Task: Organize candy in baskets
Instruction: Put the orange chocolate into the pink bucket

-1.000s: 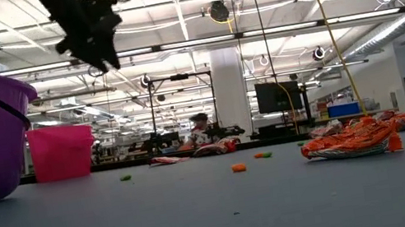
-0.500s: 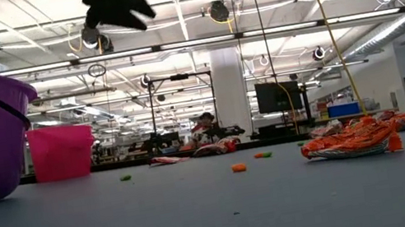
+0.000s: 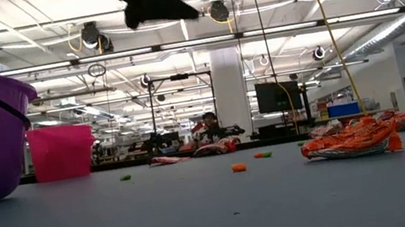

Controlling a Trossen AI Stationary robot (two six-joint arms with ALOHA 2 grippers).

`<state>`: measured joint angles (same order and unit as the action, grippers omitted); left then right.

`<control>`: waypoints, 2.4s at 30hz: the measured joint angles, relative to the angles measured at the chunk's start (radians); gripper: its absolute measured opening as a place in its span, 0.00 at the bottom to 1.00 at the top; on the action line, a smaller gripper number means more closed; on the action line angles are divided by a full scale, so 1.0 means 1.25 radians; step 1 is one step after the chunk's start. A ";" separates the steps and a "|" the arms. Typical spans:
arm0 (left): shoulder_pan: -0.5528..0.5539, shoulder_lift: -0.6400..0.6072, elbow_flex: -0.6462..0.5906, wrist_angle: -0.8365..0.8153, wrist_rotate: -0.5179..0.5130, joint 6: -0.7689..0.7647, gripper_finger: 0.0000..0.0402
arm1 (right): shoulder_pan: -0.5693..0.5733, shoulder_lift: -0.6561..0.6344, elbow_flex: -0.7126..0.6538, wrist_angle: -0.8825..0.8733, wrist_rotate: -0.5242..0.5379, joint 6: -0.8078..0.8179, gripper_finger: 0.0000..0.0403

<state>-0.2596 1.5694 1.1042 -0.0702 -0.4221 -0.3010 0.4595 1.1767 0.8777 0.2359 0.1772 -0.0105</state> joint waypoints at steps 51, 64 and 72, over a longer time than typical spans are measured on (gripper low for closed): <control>0.012 0.523 0.076 0.429 0.288 0.103 0.03 | 0.000 0.000 0.000 -0.042 0.005 0.000 0.53; 0.006 0.476 0.073 0.392 0.268 0.100 0.05 | 0.000 0.000 -0.001 -0.049 0.004 0.020 0.53; -0.006 0.346 0.072 0.183 0.188 0.145 0.06 | 0.000 0.000 -0.001 -0.038 0.004 0.018 0.53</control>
<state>-0.2677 2.0013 1.1937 0.1585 -0.1874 -0.1201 0.4595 1.1763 0.8768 0.1883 0.1827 0.0124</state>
